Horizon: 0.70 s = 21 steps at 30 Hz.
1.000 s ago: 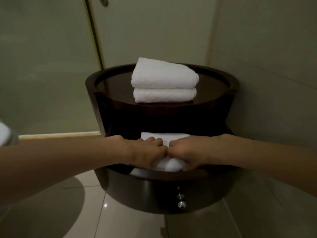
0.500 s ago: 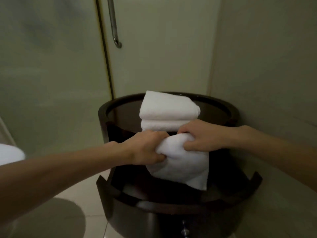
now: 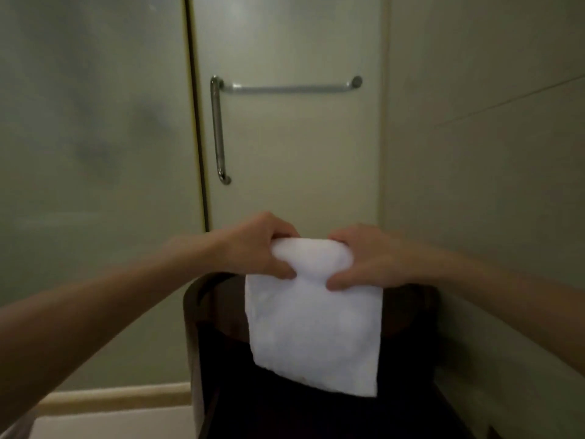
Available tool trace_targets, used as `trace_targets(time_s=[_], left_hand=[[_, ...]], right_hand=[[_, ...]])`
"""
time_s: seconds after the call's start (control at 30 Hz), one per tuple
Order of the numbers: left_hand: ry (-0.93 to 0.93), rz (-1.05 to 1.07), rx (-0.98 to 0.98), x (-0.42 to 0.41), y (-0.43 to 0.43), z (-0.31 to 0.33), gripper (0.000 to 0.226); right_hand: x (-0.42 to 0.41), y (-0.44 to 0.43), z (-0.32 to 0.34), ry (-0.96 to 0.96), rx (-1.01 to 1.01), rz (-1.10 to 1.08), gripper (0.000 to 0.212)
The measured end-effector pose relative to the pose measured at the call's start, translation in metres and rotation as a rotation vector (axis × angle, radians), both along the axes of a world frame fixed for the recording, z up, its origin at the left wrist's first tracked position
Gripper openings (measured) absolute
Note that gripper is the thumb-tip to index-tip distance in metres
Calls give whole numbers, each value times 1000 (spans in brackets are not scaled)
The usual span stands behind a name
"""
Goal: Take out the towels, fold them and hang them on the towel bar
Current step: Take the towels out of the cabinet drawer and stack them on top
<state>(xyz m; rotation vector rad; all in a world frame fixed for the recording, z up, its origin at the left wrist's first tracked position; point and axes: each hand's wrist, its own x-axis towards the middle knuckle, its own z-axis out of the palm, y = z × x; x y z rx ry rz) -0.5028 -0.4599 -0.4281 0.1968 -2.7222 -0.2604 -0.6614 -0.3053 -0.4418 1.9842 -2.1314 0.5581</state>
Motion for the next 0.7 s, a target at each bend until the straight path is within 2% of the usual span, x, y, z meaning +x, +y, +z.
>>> trace_targets(time_s=[0.13,0.23,0.4,0.47,0.53,0.6,0.7], left_hand=[[1,81,-146,-15,-9,54,31],[72,124,-204,-29,-19,83,31],[321,243,-284,-56,-45,107,42],[413,305,-308,-67,-54,99,42],[416,345,-348,-76,-60,74,40],[332,355,-362,-80,-63,36,38],[181,323,-268,-72,-63,-34,40]], right_hand=[[-17,-18,53,-57,-61,-3,28],[-33,-35,82,-74,-119,-15,28],[-52,-81,106,88,-424,-184,40],[-53,-96,96,193,-532,-256,34],[-54,-108,72,309,-557,-314,29],[-54,-108,39,364,-493,-336,27],[-50,-99,-20,391,-313,-298,30]])
